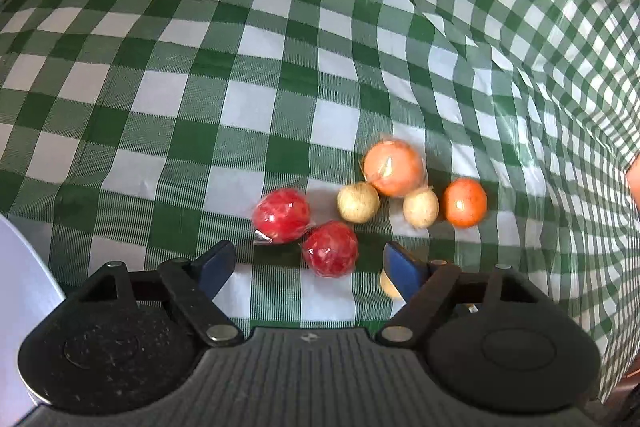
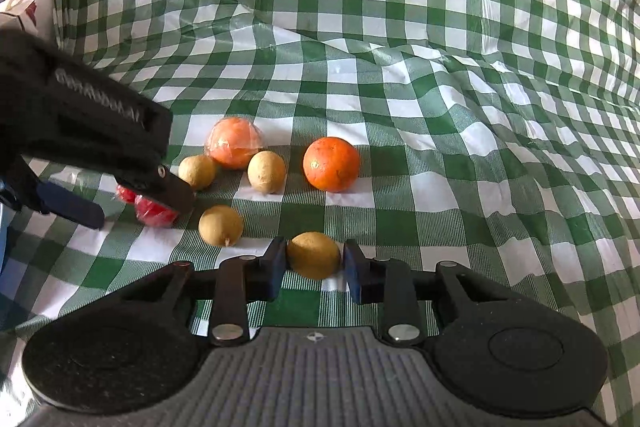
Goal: Organize fruits
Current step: 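Grasp a red netted fruit with the left tool while the right tool grasps a yellow fruit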
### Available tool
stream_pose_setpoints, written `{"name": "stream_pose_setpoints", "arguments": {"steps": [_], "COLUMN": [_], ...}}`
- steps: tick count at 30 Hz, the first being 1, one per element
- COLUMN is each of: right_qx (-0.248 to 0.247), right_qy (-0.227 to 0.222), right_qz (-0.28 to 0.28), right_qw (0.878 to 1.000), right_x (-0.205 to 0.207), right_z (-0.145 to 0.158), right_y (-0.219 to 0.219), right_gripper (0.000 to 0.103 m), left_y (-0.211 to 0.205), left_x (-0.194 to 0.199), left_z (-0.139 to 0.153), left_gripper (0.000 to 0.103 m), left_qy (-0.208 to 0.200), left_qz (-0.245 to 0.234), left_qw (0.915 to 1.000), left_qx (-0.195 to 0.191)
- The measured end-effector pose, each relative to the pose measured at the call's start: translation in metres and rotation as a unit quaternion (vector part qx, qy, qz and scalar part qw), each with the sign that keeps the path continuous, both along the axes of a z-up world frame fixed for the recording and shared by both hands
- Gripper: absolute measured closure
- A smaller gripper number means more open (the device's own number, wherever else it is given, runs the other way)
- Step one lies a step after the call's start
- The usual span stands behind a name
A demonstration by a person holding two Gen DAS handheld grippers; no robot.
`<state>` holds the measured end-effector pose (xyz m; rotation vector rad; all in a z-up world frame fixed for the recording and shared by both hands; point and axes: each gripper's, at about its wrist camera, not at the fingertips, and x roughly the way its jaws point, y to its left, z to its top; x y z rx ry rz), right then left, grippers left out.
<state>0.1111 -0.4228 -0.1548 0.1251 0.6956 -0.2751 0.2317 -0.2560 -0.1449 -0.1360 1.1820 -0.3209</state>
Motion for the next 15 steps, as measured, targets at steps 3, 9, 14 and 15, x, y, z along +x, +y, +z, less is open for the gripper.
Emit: {"name": "stream_pose_setpoints", "arguments": {"steps": [3, 9, 14, 15], "right_qx": [-0.001, -0.016, -0.022, -0.019], "right_qy": [-0.002, -0.005, 0.005, 0.004], "right_qz": [-0.002, -0.002, 0.000, -0.005], "right_qw": [1.000, 1.000, 1.000, 1.000], "right_x": [0.001, 0.005, -0.001, -0.005], "right_z": [-0.001, -0.002, 0.002, 0.004], "right_y": [0.000, 0.004, 0.009, 0.010], "right_gripper": [0.070, 0.069, 0.074, 0.074], "left_y": [-0.002, -0.001, 0.009, 0.010], "left_x": [0.003, 0.000, -0.013, -0.017], "left_z": [-0.001, 0.001, 0.011, 0.014], "left_gripper": [0.018, 0.064, 0.072, 0.072], "left_qy": [-0.003, -0.016, -0.023, -0.034], "left_qz": [0.005, -0.012, -0.036, -0.043], "left_qw": [1.0000, 0.9997, 0.9990, 0.9984], "left_qx": [0.001, 0.014, 0.009, 0.016]}}
